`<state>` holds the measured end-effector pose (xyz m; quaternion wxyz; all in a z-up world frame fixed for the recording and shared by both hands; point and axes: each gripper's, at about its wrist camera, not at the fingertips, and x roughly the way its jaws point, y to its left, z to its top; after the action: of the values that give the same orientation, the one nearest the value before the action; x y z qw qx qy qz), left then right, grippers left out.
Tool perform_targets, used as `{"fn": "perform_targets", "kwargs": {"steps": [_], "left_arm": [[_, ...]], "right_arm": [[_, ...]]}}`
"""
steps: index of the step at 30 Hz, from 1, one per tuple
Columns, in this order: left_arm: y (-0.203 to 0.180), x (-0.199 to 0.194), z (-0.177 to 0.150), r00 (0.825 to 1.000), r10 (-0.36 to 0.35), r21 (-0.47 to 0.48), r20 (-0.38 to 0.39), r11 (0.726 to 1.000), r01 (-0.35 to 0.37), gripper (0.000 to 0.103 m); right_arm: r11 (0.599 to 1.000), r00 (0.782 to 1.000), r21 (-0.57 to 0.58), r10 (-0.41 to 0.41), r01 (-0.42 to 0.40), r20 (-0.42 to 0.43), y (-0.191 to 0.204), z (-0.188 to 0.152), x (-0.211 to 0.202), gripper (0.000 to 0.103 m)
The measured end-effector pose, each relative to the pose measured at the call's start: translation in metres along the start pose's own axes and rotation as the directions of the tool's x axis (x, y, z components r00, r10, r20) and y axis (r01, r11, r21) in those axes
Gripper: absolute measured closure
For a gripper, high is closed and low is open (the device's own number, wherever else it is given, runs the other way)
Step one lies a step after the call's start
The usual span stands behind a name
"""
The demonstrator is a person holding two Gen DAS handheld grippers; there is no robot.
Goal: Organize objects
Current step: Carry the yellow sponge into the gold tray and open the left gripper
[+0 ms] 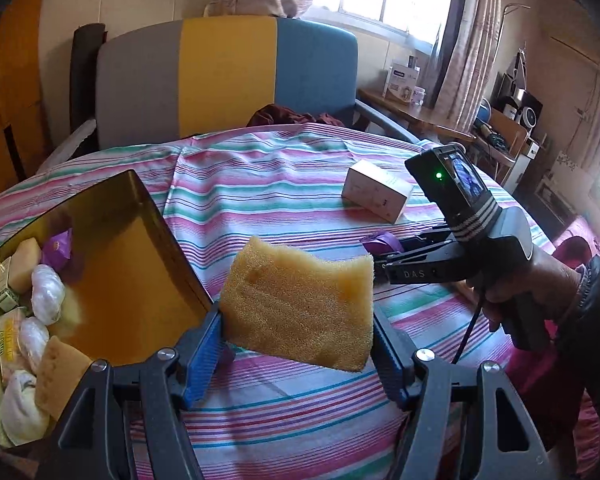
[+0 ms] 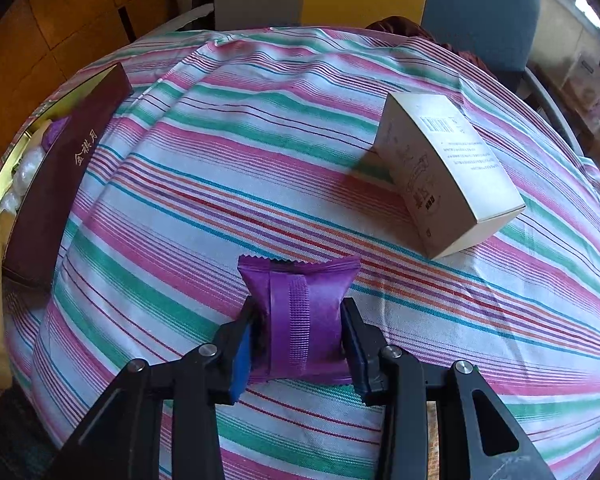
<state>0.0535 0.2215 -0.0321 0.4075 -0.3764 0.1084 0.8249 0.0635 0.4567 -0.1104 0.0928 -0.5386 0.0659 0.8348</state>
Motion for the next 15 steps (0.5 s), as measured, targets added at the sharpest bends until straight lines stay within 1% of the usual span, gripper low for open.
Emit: {"fn": "perform_targets", "kwargs": {"steps": [6, 15], "left_arm": [[0.002, -0.002, 0.001, 1.000, -0.008, -0.004, 0.009, 1.000, 0.008, 0.034], [0.013, -0.006, 0.003, 1.000, -0.019, -0.039, 0.019, 0.999, 0.019, 0.035]], "right_arm": [[1.000, 1.000, -0.014, -0.009, 0.009, 0.006, 0.001, -0.001, -0.001, 0.062], [0.999, 1.000, -0.039, -0.024, 0.025, 0.017, 0.004, -0.001, -0.001, 0.062]]}}
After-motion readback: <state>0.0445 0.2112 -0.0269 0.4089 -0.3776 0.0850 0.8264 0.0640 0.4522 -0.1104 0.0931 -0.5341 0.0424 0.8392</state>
